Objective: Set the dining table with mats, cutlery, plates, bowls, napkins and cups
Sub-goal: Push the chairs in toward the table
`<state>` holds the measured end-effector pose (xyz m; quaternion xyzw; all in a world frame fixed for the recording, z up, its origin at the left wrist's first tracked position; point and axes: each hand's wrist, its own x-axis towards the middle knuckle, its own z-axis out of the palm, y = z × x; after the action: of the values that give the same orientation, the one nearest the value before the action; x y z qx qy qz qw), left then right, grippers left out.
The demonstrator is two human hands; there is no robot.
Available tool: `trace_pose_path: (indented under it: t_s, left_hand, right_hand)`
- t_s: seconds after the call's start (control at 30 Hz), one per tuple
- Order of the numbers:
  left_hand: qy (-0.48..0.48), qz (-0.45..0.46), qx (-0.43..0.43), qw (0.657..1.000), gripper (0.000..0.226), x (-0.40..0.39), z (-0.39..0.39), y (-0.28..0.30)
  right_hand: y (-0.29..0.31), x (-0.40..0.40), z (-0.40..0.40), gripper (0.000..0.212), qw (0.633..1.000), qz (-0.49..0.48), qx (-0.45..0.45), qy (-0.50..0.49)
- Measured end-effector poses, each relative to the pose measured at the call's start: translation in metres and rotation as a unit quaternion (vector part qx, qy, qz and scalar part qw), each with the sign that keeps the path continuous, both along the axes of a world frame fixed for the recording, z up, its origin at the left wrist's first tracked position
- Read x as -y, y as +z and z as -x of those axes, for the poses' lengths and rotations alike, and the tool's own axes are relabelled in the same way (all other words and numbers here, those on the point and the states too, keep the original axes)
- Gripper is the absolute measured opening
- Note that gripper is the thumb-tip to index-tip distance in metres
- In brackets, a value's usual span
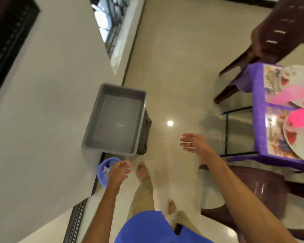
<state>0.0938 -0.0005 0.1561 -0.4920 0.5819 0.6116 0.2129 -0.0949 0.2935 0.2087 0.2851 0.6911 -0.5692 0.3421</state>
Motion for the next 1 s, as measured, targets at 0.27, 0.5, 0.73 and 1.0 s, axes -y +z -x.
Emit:
trace_pose_path:
  t_s: [0.27,0.5,0.73,1.0]
  left_hand:
    - [-0.165,0.033,-0.050,0.984,0.013,-0.127,-0.022,0.032]
    - [-0.262,-0.017,-0.149,0.953,0.008,-0.287,-0.069,0.059]
    - [-0.392,-0.069,-0.148,0.905,0.026,-0.439,-0.116,0.088]
    - [-0.402,-0.074,-0.187,0.893,0.023,-0.551,-0.105,0.094]
  right_hand:
    - [0.040,-0.151,-0.115,0.014,0.983,0.059,-0.041,-0.168]
    - [0.086,-0.326,-0.266,0.014,0.959,0.070,-0.101,-0.253]
    - [0.122,-0.493,-0.386,0.019,0.920,0.007,-0.120,-0.373]
    - [0.130,-0.569,-0.408,0.022,0.915,0.001,-0.138,-0.379]
